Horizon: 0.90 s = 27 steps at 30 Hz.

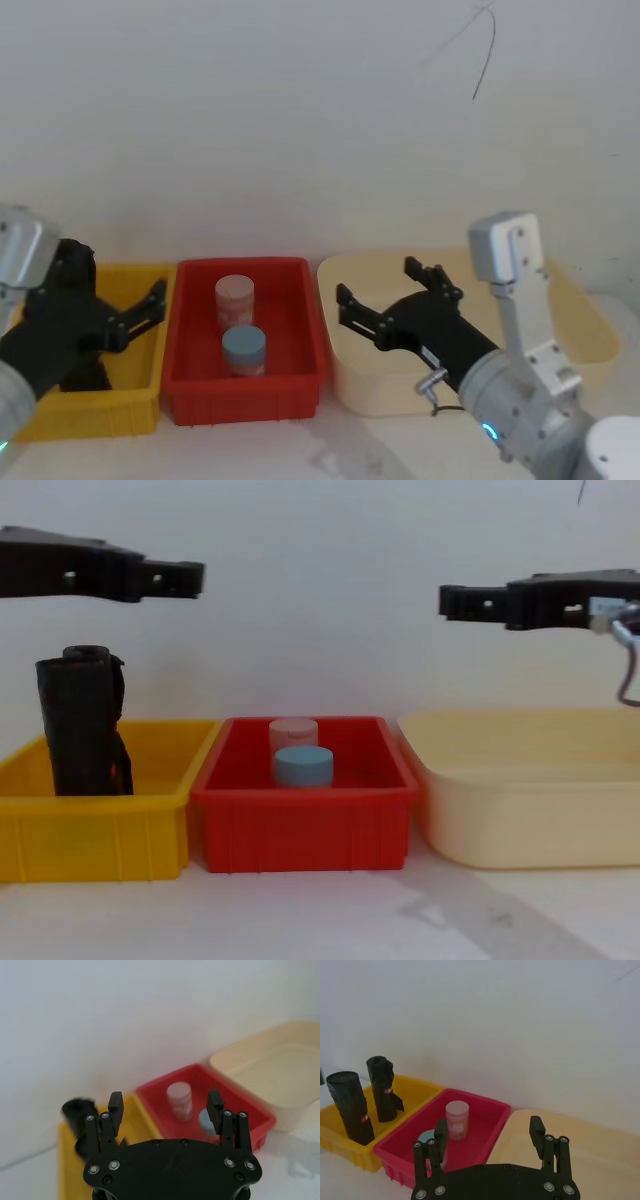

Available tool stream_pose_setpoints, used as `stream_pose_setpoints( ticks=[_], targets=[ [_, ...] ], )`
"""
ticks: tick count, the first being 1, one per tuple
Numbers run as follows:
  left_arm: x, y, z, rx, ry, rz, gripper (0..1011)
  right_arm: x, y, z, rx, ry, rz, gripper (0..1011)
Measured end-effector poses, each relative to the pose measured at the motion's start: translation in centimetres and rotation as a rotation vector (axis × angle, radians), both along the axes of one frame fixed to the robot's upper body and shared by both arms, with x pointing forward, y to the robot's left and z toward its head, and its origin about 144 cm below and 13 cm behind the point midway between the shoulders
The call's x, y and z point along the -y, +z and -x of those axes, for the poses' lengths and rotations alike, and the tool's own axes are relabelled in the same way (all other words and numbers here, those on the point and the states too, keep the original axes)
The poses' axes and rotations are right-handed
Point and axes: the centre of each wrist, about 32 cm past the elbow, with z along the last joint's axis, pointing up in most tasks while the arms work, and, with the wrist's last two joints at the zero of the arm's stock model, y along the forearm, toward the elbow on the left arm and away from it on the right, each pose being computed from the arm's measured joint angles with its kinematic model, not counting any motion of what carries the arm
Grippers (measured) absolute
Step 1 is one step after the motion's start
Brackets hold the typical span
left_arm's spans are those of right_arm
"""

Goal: Pick up the garbage bag with the one hand and transfer it to the other hand.

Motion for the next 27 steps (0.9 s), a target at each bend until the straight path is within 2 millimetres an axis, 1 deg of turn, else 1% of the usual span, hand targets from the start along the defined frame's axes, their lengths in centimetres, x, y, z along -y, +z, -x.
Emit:
stream_pose_setpoints(
  ticks=[9,13,20,27],
  targets=[
    [-1.9,-0.4,3.0,-0.033,0.105,-0.003,1000,-1.9,0.3,-1.9,-0.01,0.029,0.03,1001],
    [-2.5,-0.6,3.7,-0.038,0.135,-0.001,1000,-2.8,0.4,-2.6,-0.013,0.041,0.044,1002],
    [-3.4,-1.0,4.4,-0.022,0.17,0.033,1000,-4.0,0.5,-3.6,-0.018,0.058,0.066,1001],
    [-4.3,-1.9,4.2,0.0,0.185,0.092,1000,-4.7,0.6,-4.2,-0.021,0.069,0.085,1001]
  ],
)
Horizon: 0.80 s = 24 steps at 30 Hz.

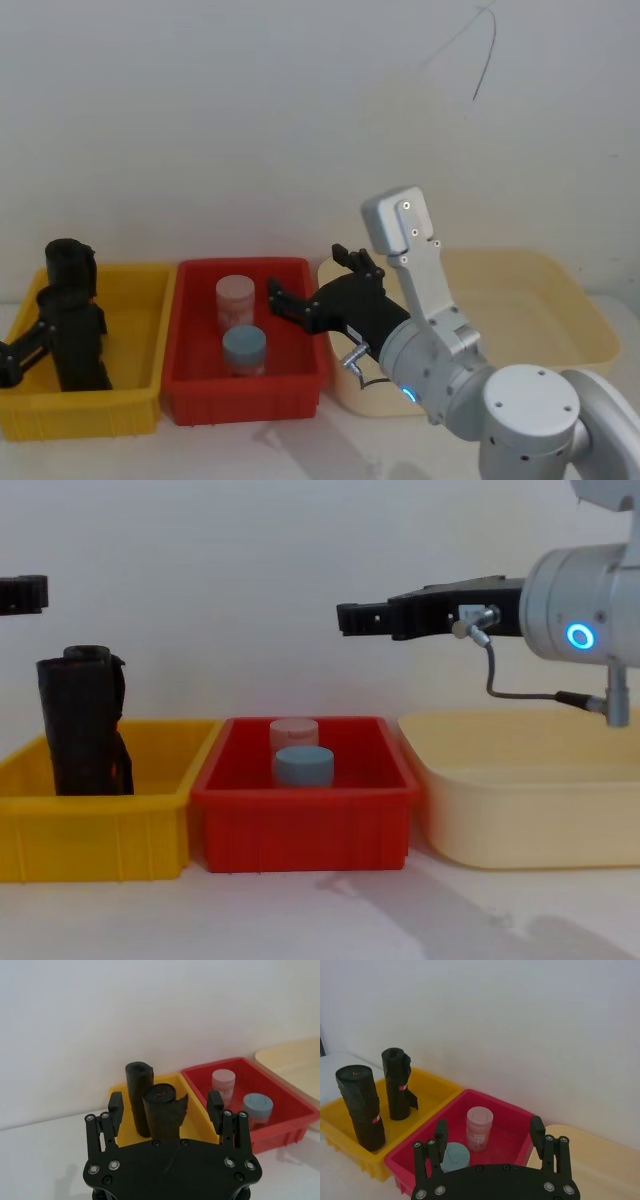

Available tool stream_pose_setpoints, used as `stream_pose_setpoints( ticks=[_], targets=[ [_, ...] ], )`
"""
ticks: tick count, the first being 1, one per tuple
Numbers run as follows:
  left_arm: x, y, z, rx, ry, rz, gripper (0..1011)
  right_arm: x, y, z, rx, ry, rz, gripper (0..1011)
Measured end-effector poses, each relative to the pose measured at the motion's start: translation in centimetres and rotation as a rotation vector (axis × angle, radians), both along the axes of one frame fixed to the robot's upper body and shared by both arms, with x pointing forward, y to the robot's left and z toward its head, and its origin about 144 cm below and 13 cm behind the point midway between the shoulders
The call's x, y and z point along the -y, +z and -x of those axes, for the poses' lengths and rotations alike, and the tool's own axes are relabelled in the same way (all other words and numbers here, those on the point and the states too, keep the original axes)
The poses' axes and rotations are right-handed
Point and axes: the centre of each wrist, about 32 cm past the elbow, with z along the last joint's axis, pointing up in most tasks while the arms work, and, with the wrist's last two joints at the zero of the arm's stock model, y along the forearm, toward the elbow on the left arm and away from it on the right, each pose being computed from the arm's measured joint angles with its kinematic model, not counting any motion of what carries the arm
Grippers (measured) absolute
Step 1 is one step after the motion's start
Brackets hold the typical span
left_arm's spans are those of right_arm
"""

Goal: Pick up the garbage bag with the one hand and transfer it to the other hand.

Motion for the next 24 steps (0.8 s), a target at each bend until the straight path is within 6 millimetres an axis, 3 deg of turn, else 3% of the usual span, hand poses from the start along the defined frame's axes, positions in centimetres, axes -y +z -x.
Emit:
stream_pose_setpoints(
  ticks=[11,24],
  targets=[
    [-1.4,-2.3,-2.6,0.039,-0.021,0.074,1000,-0.8,-0.5,-0.5,-0.012,0.005,0.022,1001],
    [-1.8,-3.6,-6.3,0.035,-0.078,0.083,1000,-0.8,-1.4,-0.6,-0.039,-0.004,0.037,1001]
  ],
)
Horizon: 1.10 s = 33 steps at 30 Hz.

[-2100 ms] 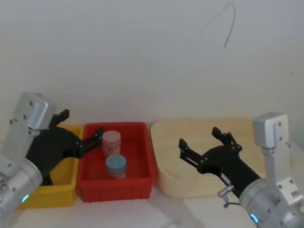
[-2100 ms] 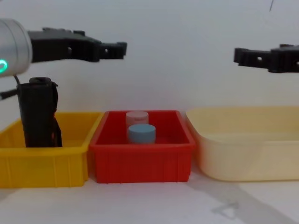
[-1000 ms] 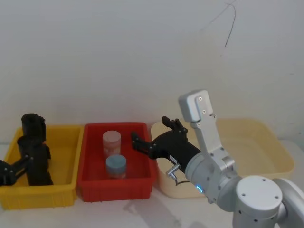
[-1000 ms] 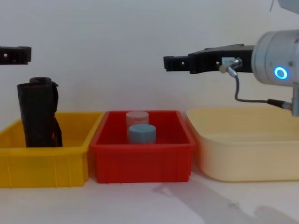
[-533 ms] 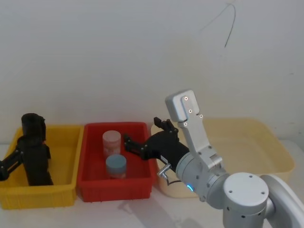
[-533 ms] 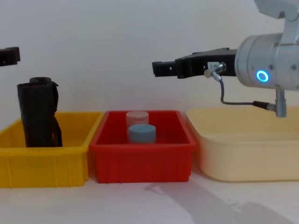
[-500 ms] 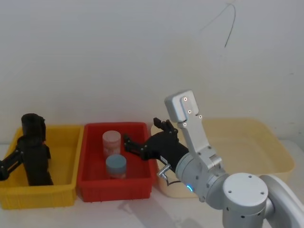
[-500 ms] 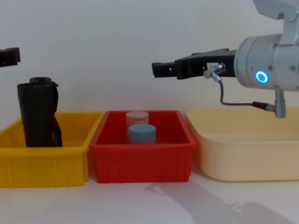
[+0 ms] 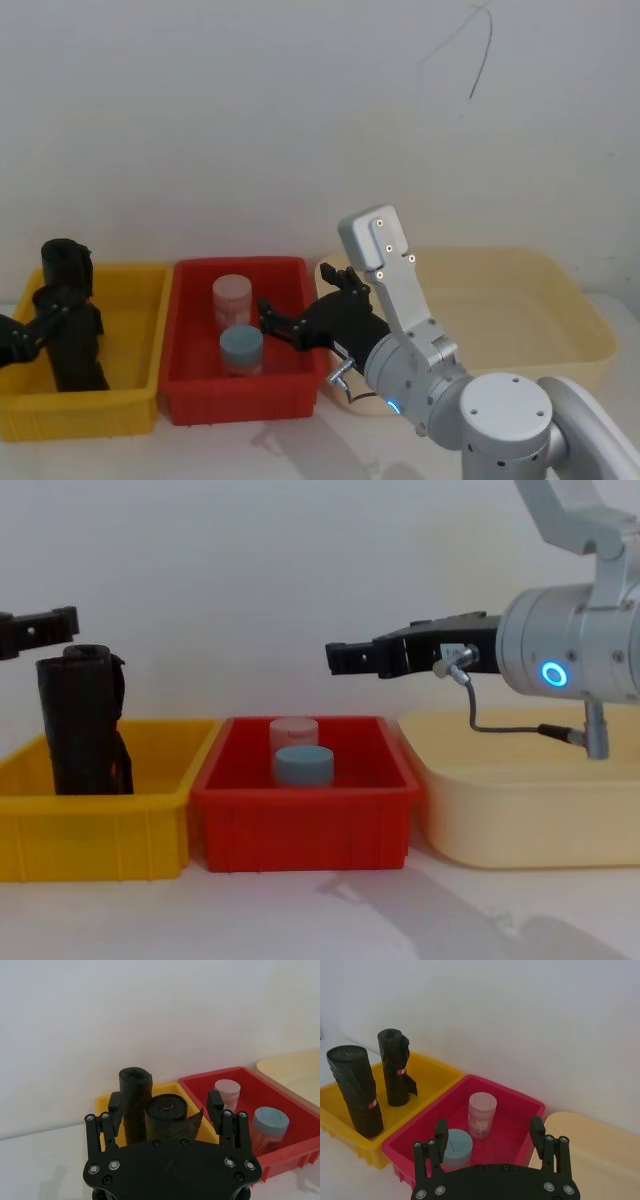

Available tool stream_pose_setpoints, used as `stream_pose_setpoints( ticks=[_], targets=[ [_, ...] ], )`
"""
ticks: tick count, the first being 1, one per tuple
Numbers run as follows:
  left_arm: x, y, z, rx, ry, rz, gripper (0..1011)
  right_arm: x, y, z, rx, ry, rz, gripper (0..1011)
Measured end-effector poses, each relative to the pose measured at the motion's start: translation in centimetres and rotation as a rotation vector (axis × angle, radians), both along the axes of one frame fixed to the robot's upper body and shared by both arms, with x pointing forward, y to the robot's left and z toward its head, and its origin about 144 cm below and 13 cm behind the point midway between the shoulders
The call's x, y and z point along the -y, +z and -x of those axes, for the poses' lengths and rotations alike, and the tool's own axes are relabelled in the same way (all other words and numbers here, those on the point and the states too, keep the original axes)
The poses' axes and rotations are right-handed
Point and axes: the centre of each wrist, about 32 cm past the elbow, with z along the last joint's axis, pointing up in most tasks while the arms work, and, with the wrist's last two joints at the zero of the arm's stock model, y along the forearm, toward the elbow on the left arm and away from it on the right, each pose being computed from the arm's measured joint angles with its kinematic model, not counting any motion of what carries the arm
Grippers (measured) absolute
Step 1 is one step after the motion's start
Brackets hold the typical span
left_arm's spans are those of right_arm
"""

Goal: Pick up the garbage bag with the one hand and transfer it to the other hand.

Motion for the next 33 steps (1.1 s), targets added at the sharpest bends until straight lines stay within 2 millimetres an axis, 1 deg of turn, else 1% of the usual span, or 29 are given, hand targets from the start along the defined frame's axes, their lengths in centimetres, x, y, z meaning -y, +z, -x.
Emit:
stream_pose_setpoints(
  ticks=[3,5,7,19,33],
  targets=[
    [0.0,-0.3,-1.1,-0.007,-0.013,0.0,1000,0.0,-0.2,0.0,-0.005,-0.002,0.003,1001],
    [0.0,-0.4,-1.3,-0.009,-0.015,0.0,1001,0.1,-0.3,-0.1,-0.01,-0.005,0.005,1001],
    [0.0,-0.6,-2.0,-0.016,-0.022,0.001,1000,0.1,-0.5,-0.1,-0.015,-0.007,0.007,1002],
    [0.3,-1.5,-4.4,-0.052,-0.057,0.007,1000,0.3,-1.1,-0.5,-0.023,-0.026,0.009,1001],
    [0.7,-2.5,-6.4,-0.083,-0.084,0.022,1000,0.6,-1.6,-1.1,-0.031,-0.045,0.012,1001]
  ],
)
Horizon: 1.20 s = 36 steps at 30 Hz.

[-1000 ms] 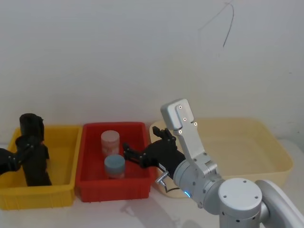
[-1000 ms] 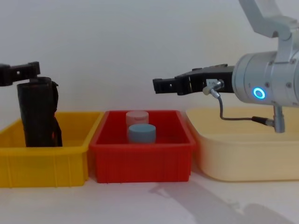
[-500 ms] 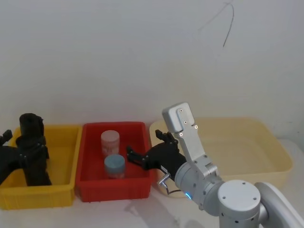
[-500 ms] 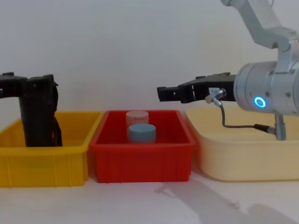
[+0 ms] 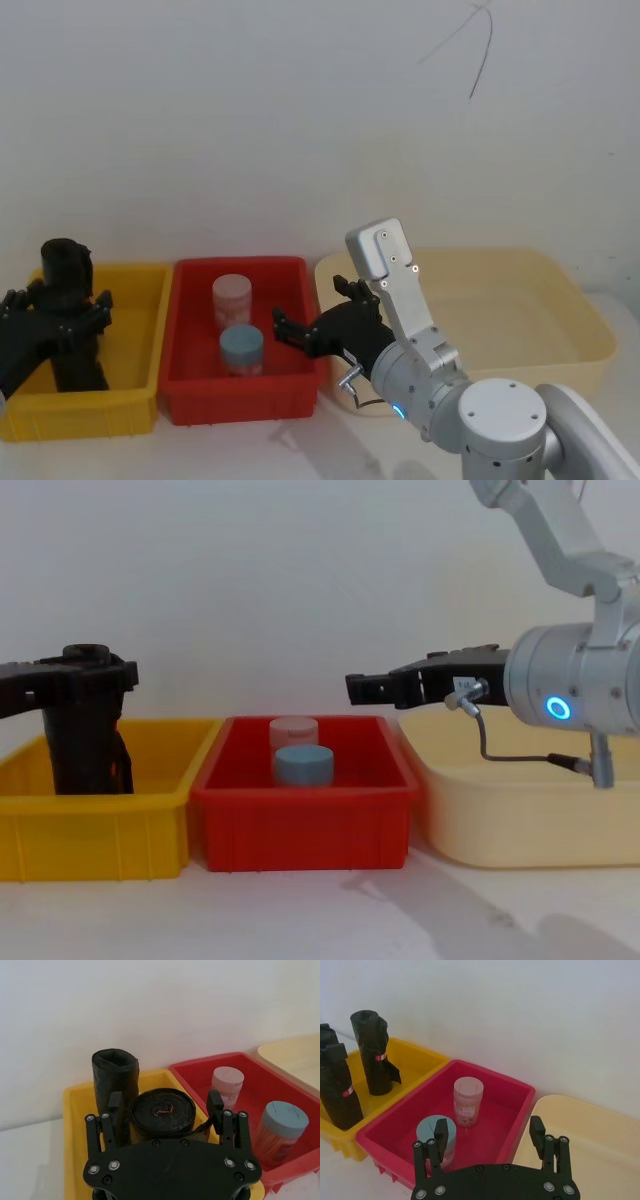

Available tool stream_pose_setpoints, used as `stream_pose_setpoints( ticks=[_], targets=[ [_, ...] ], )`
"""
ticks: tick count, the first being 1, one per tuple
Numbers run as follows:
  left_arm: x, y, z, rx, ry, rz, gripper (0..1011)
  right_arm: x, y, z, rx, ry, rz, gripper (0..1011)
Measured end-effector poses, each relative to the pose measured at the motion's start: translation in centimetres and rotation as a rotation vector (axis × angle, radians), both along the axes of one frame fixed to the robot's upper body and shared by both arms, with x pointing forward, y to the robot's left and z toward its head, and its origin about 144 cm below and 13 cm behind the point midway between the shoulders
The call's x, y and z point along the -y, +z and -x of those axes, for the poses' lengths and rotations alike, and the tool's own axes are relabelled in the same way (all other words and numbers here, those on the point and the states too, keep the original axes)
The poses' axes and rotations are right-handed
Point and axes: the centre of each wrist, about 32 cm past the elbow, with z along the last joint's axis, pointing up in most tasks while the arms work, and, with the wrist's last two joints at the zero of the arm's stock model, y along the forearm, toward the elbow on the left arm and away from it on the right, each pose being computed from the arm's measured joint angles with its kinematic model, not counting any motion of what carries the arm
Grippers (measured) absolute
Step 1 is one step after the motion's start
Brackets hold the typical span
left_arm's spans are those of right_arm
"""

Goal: Pick up the garbage bag with the one hand and transfer it to the other hand.

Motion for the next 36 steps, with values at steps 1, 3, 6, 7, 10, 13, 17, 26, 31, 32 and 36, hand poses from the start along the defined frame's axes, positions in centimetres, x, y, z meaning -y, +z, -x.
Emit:
stream_pose_setpoints(
  ticks=[1,3,6,7,10,13,17,26,31,32,36],
  targets=[
    [0.0,-0.1,-0.1,-0.001,-0.002,0.002,1000,0.0,0.0,0.0,-0.001,0.0,0.0,1001],
    [0.1,-0.1,-0.2,-0.003,-0.004,0.004,1001,0.1,0.0,-0.1,-0.002,0.0,0.001,1001],
    [0.2,-0.3,-0.5,-0.007,-0.01,0.012,1000,0.1,-0.1,-0.2,-0.003,0.002,0.002,1001],
    [0.2,-0.4,-0.6,-0.009,-0.012,0.015,1000,0.1,-0.1,-0.2,-0.005,0.005,0.003,1001],
    [0.3,-0.5,-0.8,-0.011,-0.015,0.019,1000,0.2,-0.1,-0.2,-0.009,0.013,0.006,1001],
    [0.3,-0.6,-0.9,-0.013,-0.02,0.024,1000,0.2,-0.1,-0.2,-0.017,0.021,0.011,1001],
    [0.4,-0.7,-1.1,-0.015,-0.023,0.028,1000,0.1,0.0,-0.1,-0.028,0.036,0.016,1001],
    [0.5,-0.8,-1.3,-0.018,-0.026,0.033,1000,-1.0,0.0,0.1,-0.058,0.07,0.023,1001],
    [0.5,-0.9,-1.3,-0.019,-0.027,0.035,1000,-1.8,-0.1,0.0,-0.078,0.083,0.027,1001],
    [0.5,-0.9,-1.3,-0.019,-0.028,0.035,1000,-2.0,-0.1,-0.1,-0.081,0.085,0.027,1001],
    [0.5,-0.9,-1.4,-0.019,-0.028,0.035,1000,-2.6,-0.2,-0.2,-0.093,0.091,0.026,1002]
  ],
)
